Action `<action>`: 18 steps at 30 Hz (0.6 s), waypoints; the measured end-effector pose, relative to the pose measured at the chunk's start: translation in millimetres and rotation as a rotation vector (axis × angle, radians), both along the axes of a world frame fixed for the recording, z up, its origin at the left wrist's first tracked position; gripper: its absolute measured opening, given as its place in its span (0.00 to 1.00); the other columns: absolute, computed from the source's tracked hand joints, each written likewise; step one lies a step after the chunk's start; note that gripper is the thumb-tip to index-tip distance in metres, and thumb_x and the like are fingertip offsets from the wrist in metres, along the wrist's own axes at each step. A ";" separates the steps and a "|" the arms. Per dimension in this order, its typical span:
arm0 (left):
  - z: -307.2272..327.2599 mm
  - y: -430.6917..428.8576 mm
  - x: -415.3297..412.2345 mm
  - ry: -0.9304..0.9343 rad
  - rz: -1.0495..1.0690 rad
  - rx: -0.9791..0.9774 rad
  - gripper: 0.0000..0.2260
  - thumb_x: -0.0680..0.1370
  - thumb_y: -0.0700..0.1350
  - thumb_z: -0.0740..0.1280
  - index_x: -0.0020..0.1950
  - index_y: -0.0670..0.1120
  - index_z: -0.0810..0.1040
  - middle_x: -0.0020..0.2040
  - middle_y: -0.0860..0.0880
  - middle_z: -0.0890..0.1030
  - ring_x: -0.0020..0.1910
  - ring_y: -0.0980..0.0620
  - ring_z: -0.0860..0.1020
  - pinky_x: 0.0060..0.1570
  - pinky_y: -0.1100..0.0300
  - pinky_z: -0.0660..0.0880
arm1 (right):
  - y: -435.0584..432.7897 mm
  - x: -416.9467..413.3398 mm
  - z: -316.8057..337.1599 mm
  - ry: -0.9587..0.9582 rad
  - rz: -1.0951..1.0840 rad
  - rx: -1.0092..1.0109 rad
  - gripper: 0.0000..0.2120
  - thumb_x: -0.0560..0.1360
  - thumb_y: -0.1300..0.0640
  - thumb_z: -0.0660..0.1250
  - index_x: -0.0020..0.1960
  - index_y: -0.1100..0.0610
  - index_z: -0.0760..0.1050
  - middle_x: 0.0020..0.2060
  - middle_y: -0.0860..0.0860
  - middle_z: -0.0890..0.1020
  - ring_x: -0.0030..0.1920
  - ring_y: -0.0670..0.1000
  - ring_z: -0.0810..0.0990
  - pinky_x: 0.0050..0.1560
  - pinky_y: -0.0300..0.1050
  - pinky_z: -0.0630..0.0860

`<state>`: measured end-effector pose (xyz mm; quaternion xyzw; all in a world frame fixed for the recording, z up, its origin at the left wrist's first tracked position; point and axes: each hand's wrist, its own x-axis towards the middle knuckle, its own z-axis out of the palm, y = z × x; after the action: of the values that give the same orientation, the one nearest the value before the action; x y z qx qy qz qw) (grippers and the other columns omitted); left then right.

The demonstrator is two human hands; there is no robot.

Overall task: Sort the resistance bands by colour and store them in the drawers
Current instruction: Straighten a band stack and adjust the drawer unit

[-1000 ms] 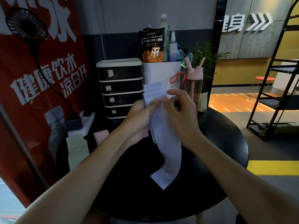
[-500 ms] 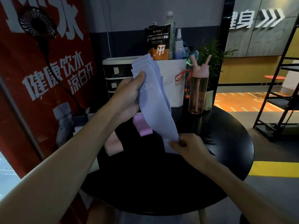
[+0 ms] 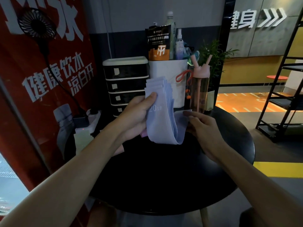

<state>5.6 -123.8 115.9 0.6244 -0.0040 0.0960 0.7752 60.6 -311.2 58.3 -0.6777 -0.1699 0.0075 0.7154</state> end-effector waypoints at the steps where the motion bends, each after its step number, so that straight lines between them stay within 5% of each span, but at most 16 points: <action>1: -6.5 -2.6 0.0 0.007 -0.015 -0.003 0.14 0.83 0.47 0.61 0.59 0.37 0.78 0.49 0.43 0.84 0.45 0.49 0.83 0.45 0.57 0.82 | 1.0 -2.0 -0.4 -0.055 -0.030 -0.027 0.14 0.81 0.64 0.58 0.63 0.60 0.78 0.57 0.51 0.82 0.58 0.50 0.81 0.62 0.51 0.77; 6: -37.2 -15.9 0.9 0.003 -0.066 -0.013 0.14 0.83 0.45 0.62 0.63 0.37 0.77 0.59 0.39 0.82 0.55 0.45 0.82 0.57 0.53 0.80 | 5.5 -13.7 -2.0 -0.112 0.004 -0.023 0.13 0.82 0.61 0.59 0.52 0.50 0.81 0.45 0.43 0.85 0.51 0.44 0.83 0.58 0.46 0.80; 10: -53.8 -22.0 3.3 -0.028 -0.087 -0.042 0.13 0.83 0.44 0.62 0.63 0.40 0.77 0.56 0.42 0.84 0.54 0.47 0.82 0.55 0.55 0.80 | 9.0 -12.5 -7.5 0.002 0.112 0.086 0.12 0.83 0.57 0.57 0.55 0.49 0.79 0.53 0.49 0.84 0.56 0.49 0.82 0.62 0.51 0.77; 13: -64.7 -28.8 6.2 -0.068 -0.065 -0.026 0.13 0.82 0.42 0.62 0.66 0.40 0.75 0.56 0.43 0.84 0.54 0.48 0.83 0.54 0.56 0.80 | 10.8 -13.4 -12.5 0.015 0.188 0.144 0.09 0.79 0.57 0.63 0.56 0.44 0.74 0.53 0.47 0.84 0.53 0.45 0.83 0.51 0.42 0.80; 18: -86.2 -34.6 14.2 -0.122 -0.028 0.085 0.14 0.83 0.43 0.63 0.68 0.46 0.73 0.61 0.43 0.82 0.61 0.44 0.80 0.64 0.46 0.76 | 10.6 -10.8 -19.6 -0.064 0.208 0.117 0.21 0.75 0.65 0.69 0.57 0.42 0.70 0.58 0.51 0.81 0.58 0.48 0.82 0.54 0.45 0.79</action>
<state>19.8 -158.4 29.7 0.6496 -0.0640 0.1231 0.7475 49.8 -300.7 38.8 -0.6133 -0.2622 0.0502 0.7433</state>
